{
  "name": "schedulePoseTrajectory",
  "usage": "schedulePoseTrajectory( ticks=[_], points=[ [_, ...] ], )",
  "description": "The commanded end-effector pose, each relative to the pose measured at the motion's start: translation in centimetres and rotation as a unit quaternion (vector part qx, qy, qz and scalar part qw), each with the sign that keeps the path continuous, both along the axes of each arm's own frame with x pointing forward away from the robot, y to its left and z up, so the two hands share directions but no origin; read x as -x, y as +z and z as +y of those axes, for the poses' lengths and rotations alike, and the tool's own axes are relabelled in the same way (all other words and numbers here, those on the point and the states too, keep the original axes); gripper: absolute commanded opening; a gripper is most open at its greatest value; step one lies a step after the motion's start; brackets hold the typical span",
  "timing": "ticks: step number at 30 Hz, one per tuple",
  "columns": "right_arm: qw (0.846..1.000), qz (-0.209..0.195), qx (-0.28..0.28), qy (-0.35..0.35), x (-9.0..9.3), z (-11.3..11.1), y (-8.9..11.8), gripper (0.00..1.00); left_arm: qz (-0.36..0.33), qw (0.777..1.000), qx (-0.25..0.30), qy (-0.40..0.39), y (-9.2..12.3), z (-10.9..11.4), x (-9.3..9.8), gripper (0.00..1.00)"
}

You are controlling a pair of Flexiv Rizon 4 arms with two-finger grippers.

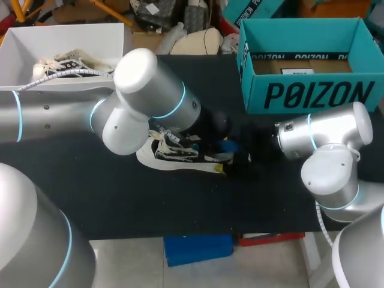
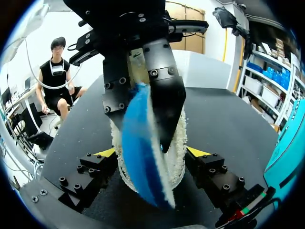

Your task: Take the shoe out of the shoebox, open the shoe tongue, remove and reinsert the insole, then place the shoe into the shoebox

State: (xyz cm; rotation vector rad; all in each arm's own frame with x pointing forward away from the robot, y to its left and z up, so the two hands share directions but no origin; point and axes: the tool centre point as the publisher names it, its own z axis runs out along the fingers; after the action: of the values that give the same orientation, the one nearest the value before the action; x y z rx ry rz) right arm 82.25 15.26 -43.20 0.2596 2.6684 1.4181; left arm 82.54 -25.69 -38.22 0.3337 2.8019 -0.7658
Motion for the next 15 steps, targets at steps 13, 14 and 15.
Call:
schedulePoseTrajectory(
  ticks=[13,14,15],
  points=[
    [1.000,0.001,0.002,-0.001,0.0,0.0,-0.1,0.00,0.043,0.990,0.131,-0.027,13.9,2.8,3.8,0.00],
    [1.000,0.001,0.002,-0.001,0.0,0.0,-0.1,0.00,0.039,0.989,0.138,-0.026,15.2,2.5,4.0,0.00],
    [1.000,0.001,0.002,-0.001,0.0,0.0,-0.1,0.00,0.040,0.988,0.147,-0.026,16.6,2.1,4.2,0.00]
  ],
)
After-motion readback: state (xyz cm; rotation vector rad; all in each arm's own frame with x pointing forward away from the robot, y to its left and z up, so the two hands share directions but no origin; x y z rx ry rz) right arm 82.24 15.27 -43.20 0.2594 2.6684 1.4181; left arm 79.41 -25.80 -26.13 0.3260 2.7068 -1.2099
